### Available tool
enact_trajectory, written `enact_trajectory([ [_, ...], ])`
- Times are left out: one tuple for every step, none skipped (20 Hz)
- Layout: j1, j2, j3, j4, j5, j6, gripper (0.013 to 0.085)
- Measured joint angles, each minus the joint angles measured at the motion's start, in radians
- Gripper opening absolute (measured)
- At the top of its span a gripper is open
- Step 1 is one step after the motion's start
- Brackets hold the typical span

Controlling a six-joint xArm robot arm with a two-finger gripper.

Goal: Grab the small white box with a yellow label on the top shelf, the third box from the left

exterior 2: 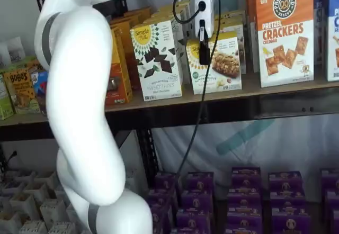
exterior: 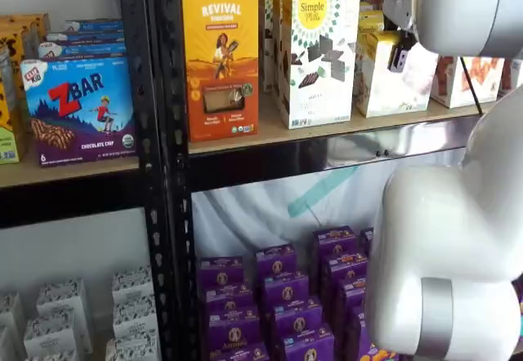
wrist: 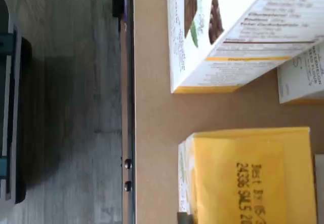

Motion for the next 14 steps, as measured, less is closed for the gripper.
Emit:
enact_trajectory([
  [-0.001,-0.001,0.0,0.001,0.002,-0.001,0.037],
  [-0.002,-0.001,0.0,0.002,0.004,-0.001,0.037],
  [-0.003,-0.002,0.0,0.003,0.006,-0.002,0.033],
  [-0.004,-0.001,-0.002,0.003,0.009,-0.002,0.033],
  [-0.004,-0.001,-0.004,0.003,0.015,-0.002,0.033],
  [-0.005,0.001,-0.008,0.002,0.022,-0.002,0.033],
  [-0.006,0.004,-0.014,0.003,0.033,-0.002,0.033],
  [-0.006,0.004,-0.021,0.001,0.048,-0.001,0.033],
  [-0.007,0.004,-0.025,-0.001,0.06,-0.001,0.033],
  [-0.007,0.002,-0.027,-0.003,0.07,0.0,0.033],
  [-0.008,-0.004,-0.027,-0.005,0.078,0.0,0.033],
  [-0.009,-0.009,-0.025,-0.007,0.084,-0.001,0.033],
  [-0.01,-0.015,-0.022,-0.009,0.09,-0.001,0.033],
  [-0.012,-0.024,-0.017,-0.011,0.098,-0.003,0.033],
])
